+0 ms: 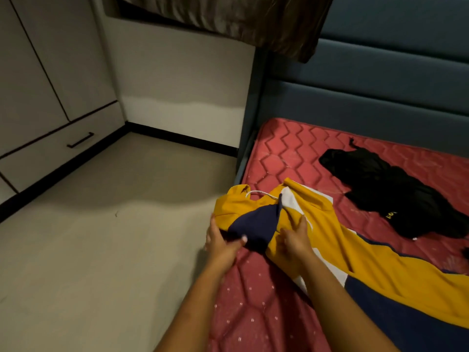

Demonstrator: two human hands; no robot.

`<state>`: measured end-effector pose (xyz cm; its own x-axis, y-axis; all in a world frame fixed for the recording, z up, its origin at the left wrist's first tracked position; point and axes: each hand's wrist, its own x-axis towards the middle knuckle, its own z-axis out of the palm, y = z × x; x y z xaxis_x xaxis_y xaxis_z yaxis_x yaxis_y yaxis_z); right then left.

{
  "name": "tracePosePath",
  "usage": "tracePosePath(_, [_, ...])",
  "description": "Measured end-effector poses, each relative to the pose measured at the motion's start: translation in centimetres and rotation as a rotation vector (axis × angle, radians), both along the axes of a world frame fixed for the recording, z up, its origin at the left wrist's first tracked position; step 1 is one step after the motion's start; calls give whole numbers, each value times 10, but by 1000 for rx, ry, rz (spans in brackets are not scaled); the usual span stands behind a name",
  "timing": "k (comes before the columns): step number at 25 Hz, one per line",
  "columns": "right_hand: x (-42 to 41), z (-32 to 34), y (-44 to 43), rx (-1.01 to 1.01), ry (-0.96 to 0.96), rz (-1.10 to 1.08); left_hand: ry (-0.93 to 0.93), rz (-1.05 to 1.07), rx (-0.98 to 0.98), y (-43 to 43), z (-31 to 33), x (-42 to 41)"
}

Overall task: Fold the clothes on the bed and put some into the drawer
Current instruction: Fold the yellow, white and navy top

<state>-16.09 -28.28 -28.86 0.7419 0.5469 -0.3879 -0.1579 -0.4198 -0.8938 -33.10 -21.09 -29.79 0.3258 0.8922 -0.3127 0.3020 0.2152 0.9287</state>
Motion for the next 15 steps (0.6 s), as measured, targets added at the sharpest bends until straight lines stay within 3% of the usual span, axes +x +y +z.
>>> tracePosePath(2, [-20,-21,1,-141,-314,59,236,-119,66,-13,-21,-1])
tracePosePath(4, [-34,-28,7,-231,-405,67,313,-128,151,-16,-29,3])
tracePosePath(6, [-42,-27,16,-216,-388,128,330,-96,142,-7,-27,10])
tracePosePath(10, [-46,-10,33,-13,-169,350,437,-144,210,-7,-15,23])
tracePosePath(12, [-51,-4,34,-30,-334,452,375,-86,281,-8,-8,28])
tracePosePath(15, [-58,13,41,110,-151,323,162,85,375,-10,12,30])
